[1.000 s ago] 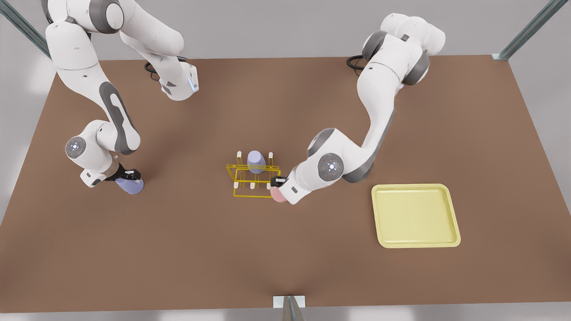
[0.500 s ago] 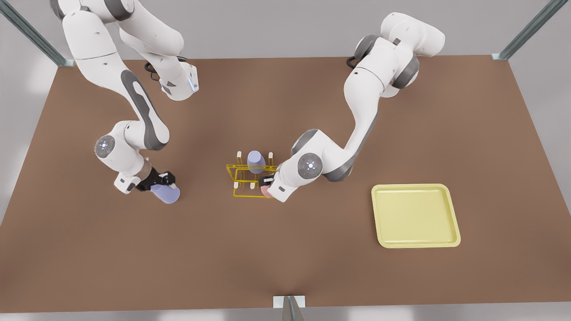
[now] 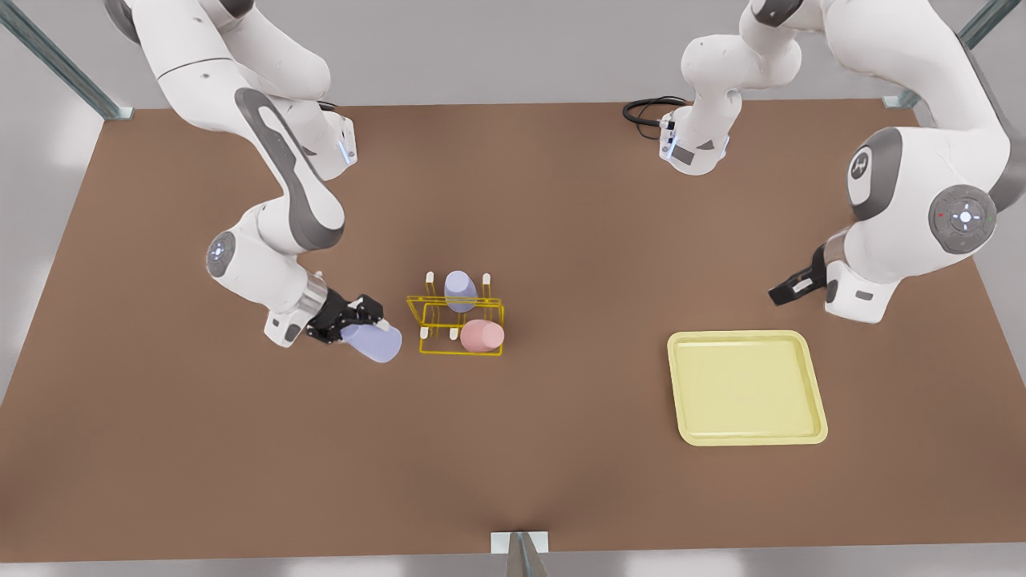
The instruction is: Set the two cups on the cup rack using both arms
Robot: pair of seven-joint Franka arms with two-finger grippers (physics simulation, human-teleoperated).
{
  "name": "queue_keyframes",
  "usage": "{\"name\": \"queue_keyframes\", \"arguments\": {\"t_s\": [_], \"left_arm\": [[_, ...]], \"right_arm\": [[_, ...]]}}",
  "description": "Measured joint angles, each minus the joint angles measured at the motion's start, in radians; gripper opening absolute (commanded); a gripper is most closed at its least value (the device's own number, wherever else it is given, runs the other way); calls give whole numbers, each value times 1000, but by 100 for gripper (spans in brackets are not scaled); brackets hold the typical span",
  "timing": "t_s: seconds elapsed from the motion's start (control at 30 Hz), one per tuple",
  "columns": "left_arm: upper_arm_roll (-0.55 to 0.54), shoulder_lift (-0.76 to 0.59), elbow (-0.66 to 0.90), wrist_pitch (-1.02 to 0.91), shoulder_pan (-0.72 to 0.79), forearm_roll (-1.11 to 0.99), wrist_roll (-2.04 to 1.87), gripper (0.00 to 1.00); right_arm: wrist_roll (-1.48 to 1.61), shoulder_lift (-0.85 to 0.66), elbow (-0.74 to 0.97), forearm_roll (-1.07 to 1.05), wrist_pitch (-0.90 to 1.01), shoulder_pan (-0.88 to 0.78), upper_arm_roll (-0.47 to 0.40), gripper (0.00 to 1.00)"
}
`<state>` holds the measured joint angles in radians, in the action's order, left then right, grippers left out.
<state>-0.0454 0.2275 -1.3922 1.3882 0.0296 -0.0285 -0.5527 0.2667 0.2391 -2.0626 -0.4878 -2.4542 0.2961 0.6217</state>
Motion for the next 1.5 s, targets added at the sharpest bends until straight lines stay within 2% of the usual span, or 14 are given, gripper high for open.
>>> {"name": "queue_keyframes", "arguments": {"t_s": [0.07,0.33,0.77,0.8,0.83,0.87,1.2,1.27,1.3,1.33,1.4,1.47,1.5], "left_arm": [[-1,-8,-11,-43,-53,-13,70,100],[-2,4,-7,-147,-71,-11,285,100],[-2,28,7,-144,-68,1,483,100],[-2,29,7,-144,-68,1,493,100],[-2,29,7,-144,-68,1,503,100],[-2,28,7,-143,-68,1,512,100],[-2,28,5,-145,-69,3,579,100],[-2,28,5,-145,-69,3,589,100],[-2,28,5,-145,-70,2,593,100],[-3,28,5,-146,-70,2,597,100],[-3,27,5,-147,-70,2,605,100],[-2,28,2,-149,-72,2,612,100],[-2,30,2,-150,-73,1,615,100]], "right_arm": [[-8,2,0,-29,15,-3,17,82],[-33,35,1,-63,34,-41,23,82],[-54,104,13,-65,17,-85,21,82],[-55,108,15,-65,16,-86,21,83],[-57,112,17,-64,15,-87,21,98],[-59,114,18,-63,14,-87,21,100],[-72,127,42,-51,12,-88,15,100],[-75,116,62,56,25,-88,-52,100],[-86,121,129,139,73,-87,-115,99],[-107,165,295,247,174,-92,-150,100],[-151,228,599,454,406,-123,-180,100],[-188,205,768,583,599,-123,-192,100],[-202,158,800,618,685,-125,-206,100]]}}
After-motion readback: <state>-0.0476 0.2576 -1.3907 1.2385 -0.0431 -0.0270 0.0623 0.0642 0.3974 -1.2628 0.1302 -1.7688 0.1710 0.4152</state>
